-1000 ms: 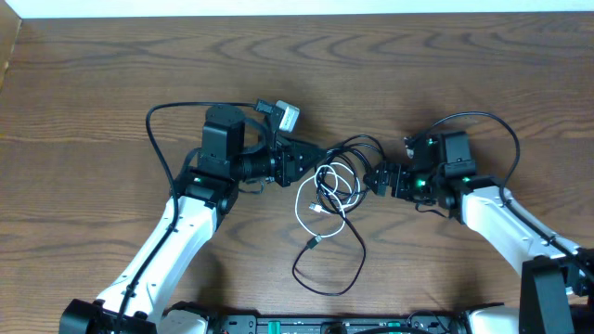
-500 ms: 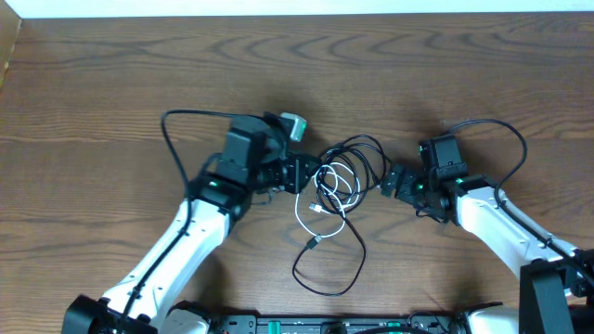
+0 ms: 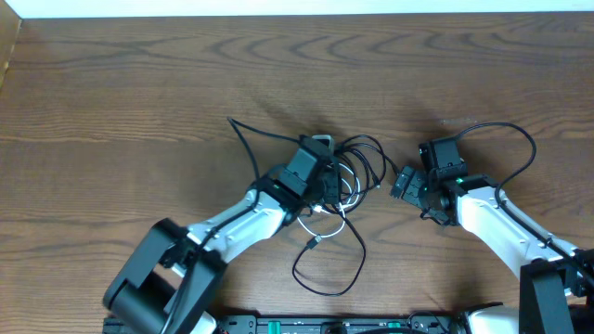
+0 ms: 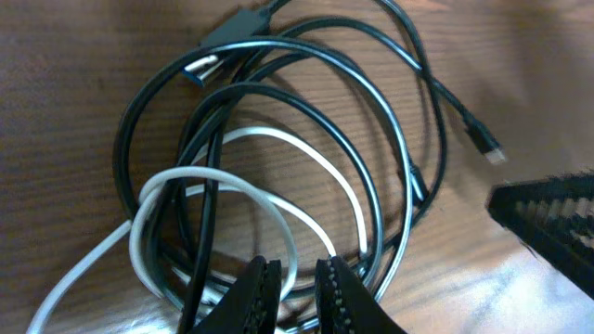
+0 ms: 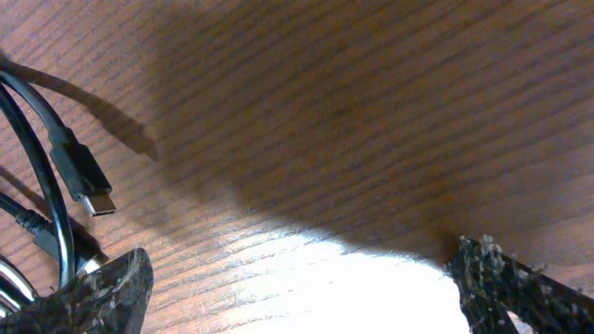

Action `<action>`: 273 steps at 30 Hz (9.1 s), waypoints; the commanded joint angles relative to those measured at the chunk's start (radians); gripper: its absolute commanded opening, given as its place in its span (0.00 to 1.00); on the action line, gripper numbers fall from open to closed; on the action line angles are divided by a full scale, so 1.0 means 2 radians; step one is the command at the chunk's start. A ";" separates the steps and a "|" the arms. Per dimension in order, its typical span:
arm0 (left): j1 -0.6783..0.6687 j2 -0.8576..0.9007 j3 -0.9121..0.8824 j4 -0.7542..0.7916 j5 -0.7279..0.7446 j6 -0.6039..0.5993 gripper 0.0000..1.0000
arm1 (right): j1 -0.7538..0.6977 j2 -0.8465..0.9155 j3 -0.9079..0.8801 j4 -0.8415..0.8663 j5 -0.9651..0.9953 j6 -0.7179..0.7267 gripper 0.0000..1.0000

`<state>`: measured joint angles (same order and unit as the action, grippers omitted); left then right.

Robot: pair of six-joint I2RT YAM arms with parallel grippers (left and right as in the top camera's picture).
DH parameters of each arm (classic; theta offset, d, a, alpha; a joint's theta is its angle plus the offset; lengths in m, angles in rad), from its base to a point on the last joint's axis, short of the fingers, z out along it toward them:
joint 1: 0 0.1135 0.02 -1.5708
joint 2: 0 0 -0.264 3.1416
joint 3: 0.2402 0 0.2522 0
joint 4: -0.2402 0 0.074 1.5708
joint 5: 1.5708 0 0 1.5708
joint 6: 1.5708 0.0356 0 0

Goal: Untangle cables

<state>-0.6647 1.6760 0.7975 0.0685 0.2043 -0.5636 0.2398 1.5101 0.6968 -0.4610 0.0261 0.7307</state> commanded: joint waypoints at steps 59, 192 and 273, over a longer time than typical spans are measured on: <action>-0.027 -0.167 0.035 -0.023 -0.153 0.009 0.07 | 0.007 0.003 -0.003 0.134 -0.282 -0.216 0.99; 0.323 -0.240 0.021 -0.179 0.081 0.047 0.47 | -0.085 0.013 0.051 0.163 -0.274 -0.155 0.01; 0.094 -0.015 0.020 -0.102 -0.011 0.238 0.51 | -0.068 -0.030 0.114 0.015 -0.183 -0.176 0.01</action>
<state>-0.4789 1.6325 0.8417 -0.1329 0.1921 -0.0845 0.1085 1.4673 0.9024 -0.4301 -0.3439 0.4000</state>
